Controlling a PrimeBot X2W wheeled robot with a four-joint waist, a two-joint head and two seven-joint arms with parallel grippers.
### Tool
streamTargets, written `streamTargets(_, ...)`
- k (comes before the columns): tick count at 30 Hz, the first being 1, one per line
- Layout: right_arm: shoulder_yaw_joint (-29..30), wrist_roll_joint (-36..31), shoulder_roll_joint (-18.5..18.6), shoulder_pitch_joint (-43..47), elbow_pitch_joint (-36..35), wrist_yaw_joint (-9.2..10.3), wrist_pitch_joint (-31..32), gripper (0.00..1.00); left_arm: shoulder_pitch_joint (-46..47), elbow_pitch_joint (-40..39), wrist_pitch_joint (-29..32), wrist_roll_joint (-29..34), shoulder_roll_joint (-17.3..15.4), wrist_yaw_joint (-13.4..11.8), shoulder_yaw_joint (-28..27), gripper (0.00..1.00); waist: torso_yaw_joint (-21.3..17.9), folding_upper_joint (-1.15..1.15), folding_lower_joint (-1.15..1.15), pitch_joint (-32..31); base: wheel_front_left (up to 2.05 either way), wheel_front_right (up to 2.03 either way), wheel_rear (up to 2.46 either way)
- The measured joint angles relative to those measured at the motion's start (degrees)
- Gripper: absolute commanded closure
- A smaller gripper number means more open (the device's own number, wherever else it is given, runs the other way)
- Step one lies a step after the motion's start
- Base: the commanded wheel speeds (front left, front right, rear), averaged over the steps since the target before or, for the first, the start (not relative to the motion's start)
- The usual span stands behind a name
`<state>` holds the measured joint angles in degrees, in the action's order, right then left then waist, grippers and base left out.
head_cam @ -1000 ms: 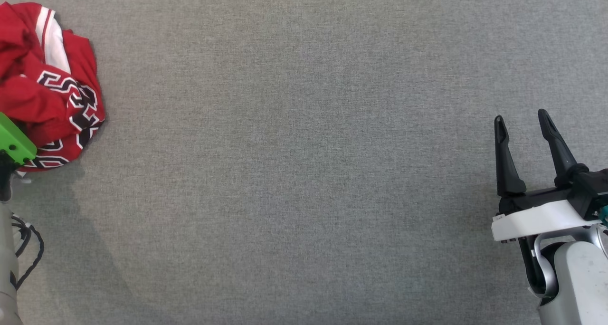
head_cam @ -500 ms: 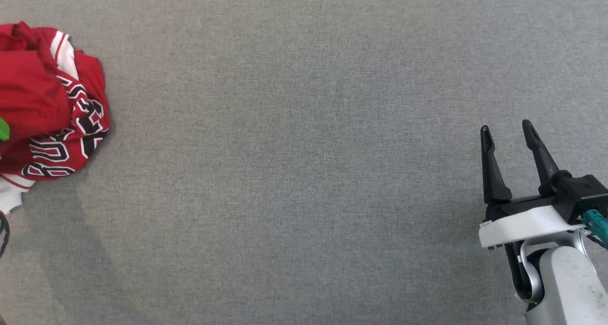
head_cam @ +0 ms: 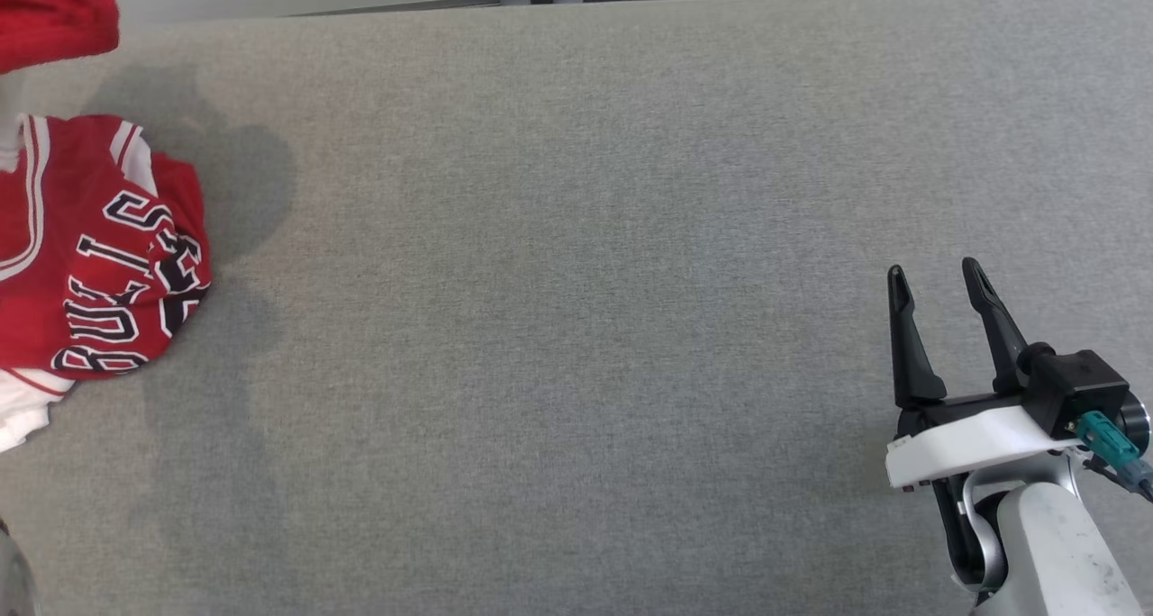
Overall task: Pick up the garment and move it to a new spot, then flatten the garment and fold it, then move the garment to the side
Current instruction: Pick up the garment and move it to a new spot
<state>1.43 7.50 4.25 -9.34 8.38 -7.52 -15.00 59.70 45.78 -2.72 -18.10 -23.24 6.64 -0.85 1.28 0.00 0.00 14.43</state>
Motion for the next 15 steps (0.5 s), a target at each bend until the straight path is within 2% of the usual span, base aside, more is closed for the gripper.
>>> streamTargets(6,0.1,0.3,-0.8,0.6,-0.3,0.0,0.0,0.0,0.5,-9.2,1.4,-0.2,3.4,0.2,3.0,1.0,-3.1,0.0,0.0,-1.7,0.0,0.0,0.0)
streamTargets(15,-0.5,1.0,-1.3,0.8,-0.4,0.0,0.0,0.0,-2.0,-18.4,4.0,-1.9,12.6,0.5,10.4,1.0,-8.9,0.0,0.0,-3.5,0.0,0.0,0.0)
